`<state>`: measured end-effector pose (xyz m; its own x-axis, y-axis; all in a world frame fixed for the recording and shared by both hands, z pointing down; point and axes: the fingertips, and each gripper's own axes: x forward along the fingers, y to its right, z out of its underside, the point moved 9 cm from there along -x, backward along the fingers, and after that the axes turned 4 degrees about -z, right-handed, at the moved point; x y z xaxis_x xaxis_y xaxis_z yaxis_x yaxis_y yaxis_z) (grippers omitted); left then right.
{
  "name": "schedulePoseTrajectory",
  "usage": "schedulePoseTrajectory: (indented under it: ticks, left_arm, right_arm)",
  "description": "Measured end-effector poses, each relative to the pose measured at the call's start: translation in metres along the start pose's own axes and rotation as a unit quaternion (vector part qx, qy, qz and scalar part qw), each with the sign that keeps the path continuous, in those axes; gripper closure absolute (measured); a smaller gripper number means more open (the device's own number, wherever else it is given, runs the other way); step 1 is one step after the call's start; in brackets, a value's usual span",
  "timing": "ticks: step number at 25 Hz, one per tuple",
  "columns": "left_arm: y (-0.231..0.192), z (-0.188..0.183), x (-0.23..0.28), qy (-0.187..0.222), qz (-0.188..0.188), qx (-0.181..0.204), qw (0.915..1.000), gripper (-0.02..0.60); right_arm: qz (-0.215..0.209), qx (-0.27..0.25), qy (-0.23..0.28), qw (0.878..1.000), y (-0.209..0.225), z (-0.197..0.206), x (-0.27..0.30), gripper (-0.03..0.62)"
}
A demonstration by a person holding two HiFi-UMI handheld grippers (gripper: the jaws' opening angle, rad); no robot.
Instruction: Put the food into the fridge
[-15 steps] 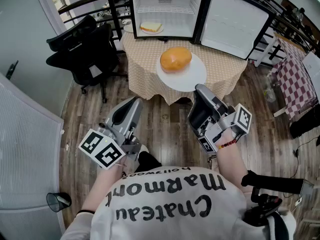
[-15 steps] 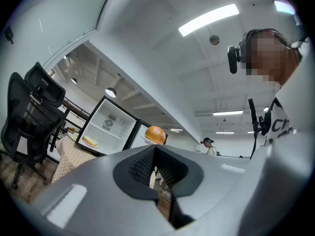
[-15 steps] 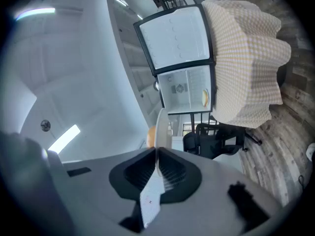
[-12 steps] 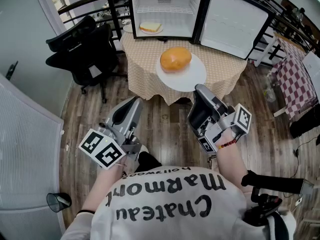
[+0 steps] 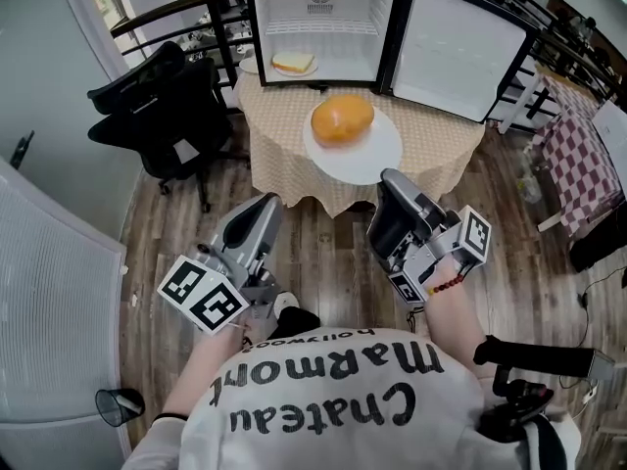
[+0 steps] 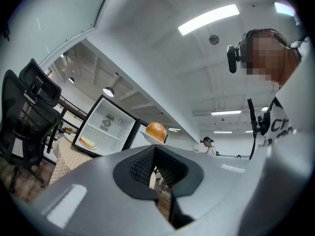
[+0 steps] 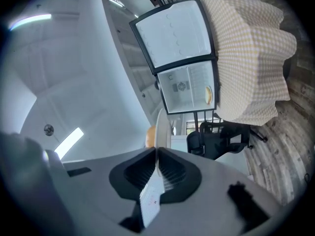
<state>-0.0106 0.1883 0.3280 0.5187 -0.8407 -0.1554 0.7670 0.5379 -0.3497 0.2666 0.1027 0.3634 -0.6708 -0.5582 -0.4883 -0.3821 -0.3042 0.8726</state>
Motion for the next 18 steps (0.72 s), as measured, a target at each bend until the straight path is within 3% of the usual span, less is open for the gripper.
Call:
schedulePoseTrajectory:
  ticks: [7,18]
  left_arm:
    - [-0.05,-0.013,0.032,0.001,0.011,-0.007,0.9999,0.577]
    - [-0.142,-0.07,0.085,0.002,0.047,0.008,0.9988,0.577]
  right_arm:
    - [0.004,-0.015,0.005,1.0,0.017,-0.022,0.04,0.569]
    - [0.008,-0.037,0.035,0.999,0.046,-0.049,0.133,0.568]
